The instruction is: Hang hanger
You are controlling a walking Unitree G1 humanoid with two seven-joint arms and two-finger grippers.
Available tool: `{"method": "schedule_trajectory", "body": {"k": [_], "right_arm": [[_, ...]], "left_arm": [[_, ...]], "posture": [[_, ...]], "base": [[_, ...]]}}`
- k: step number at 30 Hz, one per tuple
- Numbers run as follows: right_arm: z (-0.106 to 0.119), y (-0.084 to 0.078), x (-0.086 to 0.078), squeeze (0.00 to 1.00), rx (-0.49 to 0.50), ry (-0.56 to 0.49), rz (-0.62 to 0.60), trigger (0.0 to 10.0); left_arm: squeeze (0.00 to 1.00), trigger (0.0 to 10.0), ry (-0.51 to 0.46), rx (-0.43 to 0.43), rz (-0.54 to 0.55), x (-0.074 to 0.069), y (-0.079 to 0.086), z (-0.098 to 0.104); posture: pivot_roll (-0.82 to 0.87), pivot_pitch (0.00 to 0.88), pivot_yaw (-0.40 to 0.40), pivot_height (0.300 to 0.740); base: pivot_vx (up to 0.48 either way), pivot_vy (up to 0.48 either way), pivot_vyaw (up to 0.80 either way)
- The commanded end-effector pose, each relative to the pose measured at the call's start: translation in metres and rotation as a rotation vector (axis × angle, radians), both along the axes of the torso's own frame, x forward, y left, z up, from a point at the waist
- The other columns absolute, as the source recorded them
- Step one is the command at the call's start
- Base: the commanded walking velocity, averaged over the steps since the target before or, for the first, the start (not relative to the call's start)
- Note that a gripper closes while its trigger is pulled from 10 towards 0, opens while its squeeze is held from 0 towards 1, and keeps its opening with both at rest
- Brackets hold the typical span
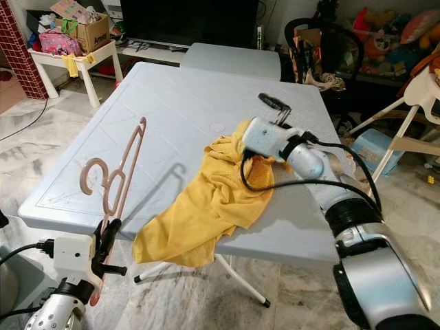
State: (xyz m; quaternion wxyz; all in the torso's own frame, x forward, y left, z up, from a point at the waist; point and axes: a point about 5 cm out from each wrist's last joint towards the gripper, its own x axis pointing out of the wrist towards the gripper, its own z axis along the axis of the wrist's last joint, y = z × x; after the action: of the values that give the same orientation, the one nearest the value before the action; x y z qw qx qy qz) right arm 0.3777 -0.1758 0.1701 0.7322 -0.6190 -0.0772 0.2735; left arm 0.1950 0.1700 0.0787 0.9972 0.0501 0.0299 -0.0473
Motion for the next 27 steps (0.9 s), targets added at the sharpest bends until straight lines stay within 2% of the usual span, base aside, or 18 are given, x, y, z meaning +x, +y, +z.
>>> {"method": "schedule_trajectory", "body": {"k": [1,3,5,6,7,9,10,14,15,16,17,18,19,20,22,23,24,27], "right_arm": [[-0.001,-0.01,0.0,1.0,-0.04,0.033,-0.019,10.0],[-0.015,-0.028,-0.008,1.0,-0.156,0.193,-0.026,10.0],[-0.016,-0.03,-0.009,1.0,-0.167,0.217,-0.021,10.0],[-0.019,-0.036,-0.011,1.0,-0.13,0.308,-0.053,10.0],[-0.019,-0.038,-0.011,1.0,-0.117,0.329,-0.062,10.0],[-0.024,-0.043,-0.016,1.0,-0.174,0.394,-0.036,10.0],[-0.026,-0.045,-0.02,1.0,-0.124,0.492,-0.041,10.0],[-0.027,-0.04,-0.026,0.95,-0.016,0.636,0.012,10.0],[-0.026,-0.037,-0.027,0.89,0.02,0.675,0.027,10.0],[-0.024,-0.033,-0.03,0.51,0.062,0.734,0.068,10.0],[-0.024,-0.033,-0.03,0.51,0.062,0.734,0.068,10.0],[-0.021,-0.03,-0.031,0.35,0.094,0.744,0.086,10.0],[-0.014,-0.027,-0.029,0.29,0.15,0.742,0.103,10.0],[-0.013,-0.026,-0.029,0.29,0.161,0.74,0.106,10.0],[-0.002,-0.027,-0.027,0.08,0.234,0.722,0.117,10.0],[0.002,-0.027,-0.026,0.08,0.26,0.714,0.119,10.0],[0.005,-0.027,-0.024,0.0,0.284,0.701,0.118,10.0],[0.019,-0.031,-0.02,0.0,0.34,0.641,0.099,10.0]], "left_arm": [[0.0,10.0,0.058,0.004,0.0,-0.002,-0.002,-0.011],[0.0,10.0,0.061,0.005,-0.004,-0.001,-0.002,-0.011],[0.0,10.0,0.061,0.005,-0.004,-0.001,-0.002,-0.012],[0.0,10.0,0.061,0.006,-0.006,-0.001,-0.002,-0.012],[0.0,10.0,0.061,0.006,-0.007,-0.001,-0.002,-0.012],[0.0,10.0,0.061,0.006,-0.007,0.0,-0.002,-0.012],[0.0,10.0,0.062,0.008,-0.007,0.0,-0.001,-0.012],[0.0,10.0,0.064,0.007,-0.008,0.0,-0.002,-0.013],[0.0,10.0,0.064,0.006,-0.009,0.001,-0.002,-0.013],[0.0,10.0,0.064,0.006,-0.01,0.001,-0.002,-0.013],[0.0,10.0,0.064,0.006,-0.01,0.001,-0.002,-0.013],[0.0,10.0,0.063,0.006,-0.01,0.001,-0.002,-0.013],[0.0,10.0,0.061,0.005,-0.009,0.001,-0.002,-0.013],[0.0,10.0,0.061,0.005,-0.009,0.001,-0.002,-0.013],[0.0,10.0,0.061,0.006,-0.005,0.001,-0.001,-0.013],[0.0,10.0,0.06,0.006,-0.004,0.001,-0.001,-0.013],[0.0,10.0,0.061,0.007,-0.003,0.001,-0.001,-0.013],[0.0,10.0,0.06,0.008,0.0,0.001,0.0,-0.013]], "posture": [[0.05,0.0,-0.066,0.74],[0.04,0.0,-0.061,0.74],[0.04,0.0,-0.061,0.74],[0.05,0.0,-0.061,0.74],[0.05,0.0,-0.061,0.74],[0.04,0.0,-0.06,0.74],[0.04,0.0,-0.058,0.74],[0.04,0.0,-0.057,0.74],[0.04,0.0,-0.058,0.74],[0.04,0.0,-0.058,0.74],[0.04,0.0,-0.058,0.74],[0.04,0.0,-0.058,0.74],[0.04,0.0,-0.058,0.74],[0.04,0.0,-0.058,0.74],[0.04,0.0,-0.058,0.74],[0.04,0.0,-0.058,0.74],[0.04,0.0,-0.058,0.74],[0.04,0.0,-0.053,0.74]], "base": [[0.0,0.0,0.0],[0.0,0.0,0.0],[0.0,0.0,0.0],[0.0,0.0,0.0],[0.0,0.0,0.0],[0.0,0.0,0.0],[0.0,0.0,0.0],[0.0,0.0,0.0],[0.0,0.0,0.0],[0.0,0.0,0.0],[0.0,0.0,0.0],[0.0,0.0,0.0],[0.0,0.0,0.0],[0.0,0.0,0.0],[0.0,0.0,0.0],[0.0,0.0,0.0],[0.0,0.0,0.0],[0.0,0.0,0.0]]}}
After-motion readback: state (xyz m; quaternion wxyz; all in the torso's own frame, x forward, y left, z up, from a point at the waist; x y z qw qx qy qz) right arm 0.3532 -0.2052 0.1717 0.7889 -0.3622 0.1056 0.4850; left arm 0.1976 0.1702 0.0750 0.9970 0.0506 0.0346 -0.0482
